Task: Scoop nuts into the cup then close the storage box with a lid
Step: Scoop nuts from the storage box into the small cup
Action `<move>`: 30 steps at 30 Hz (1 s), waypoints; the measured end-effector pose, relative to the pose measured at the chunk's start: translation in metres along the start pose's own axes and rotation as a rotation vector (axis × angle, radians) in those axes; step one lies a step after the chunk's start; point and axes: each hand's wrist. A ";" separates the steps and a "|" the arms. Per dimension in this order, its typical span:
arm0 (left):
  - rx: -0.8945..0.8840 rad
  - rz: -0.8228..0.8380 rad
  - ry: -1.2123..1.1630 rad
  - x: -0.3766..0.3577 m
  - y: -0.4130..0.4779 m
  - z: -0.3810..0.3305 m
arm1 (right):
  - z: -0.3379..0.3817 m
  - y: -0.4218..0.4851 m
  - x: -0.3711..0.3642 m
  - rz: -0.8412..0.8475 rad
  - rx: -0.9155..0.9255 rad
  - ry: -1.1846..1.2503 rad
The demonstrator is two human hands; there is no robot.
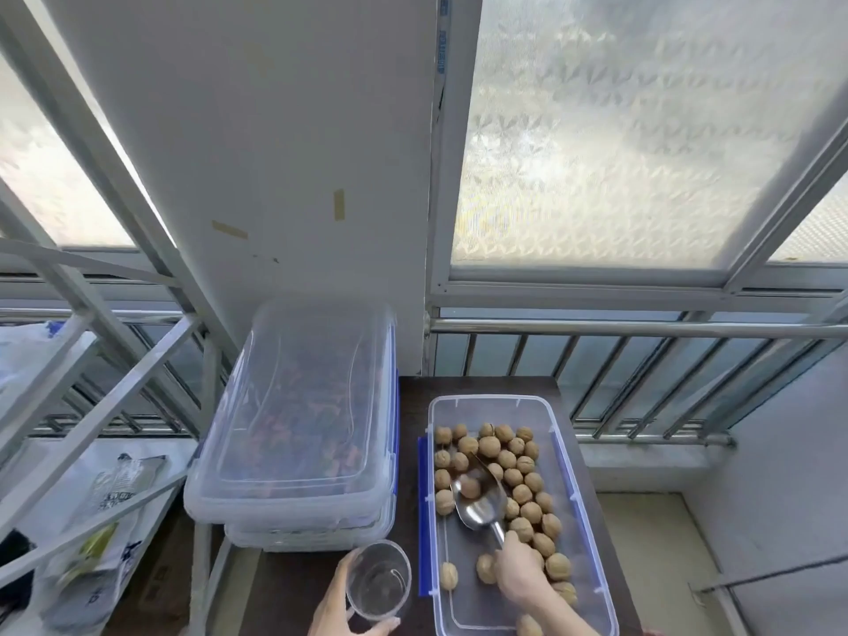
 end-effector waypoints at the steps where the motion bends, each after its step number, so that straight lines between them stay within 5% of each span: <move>1: -0.002 -0.001 -0.012 0.000 0.000 0.000 | 0.004 0.002 -0.001 -0.001 0.003 -0.067; 5: -0.032 -0.002 -0.007 -0.001 -0.001 0.001 | 0.013 0.009 -0.008 0.053 0.048 -0.084; 15: -0.077 -0.064 0.023 -0.005 -0.005 -0.005 | 0.011 0.012 -0.008 0.186 0.050 0.575; 30: -0.133 -0.121 0.027 -0.010 -0.002 -0.006 | -0.026 -0.030 0.028 0.044 0.247 0.516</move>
Point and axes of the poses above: each hand's wrist, its own y-axis towards the middle knuckle, its own x-axis out of the back of the hand, z = x × y, and after that the axes turned 5 degrees about z, right-handed
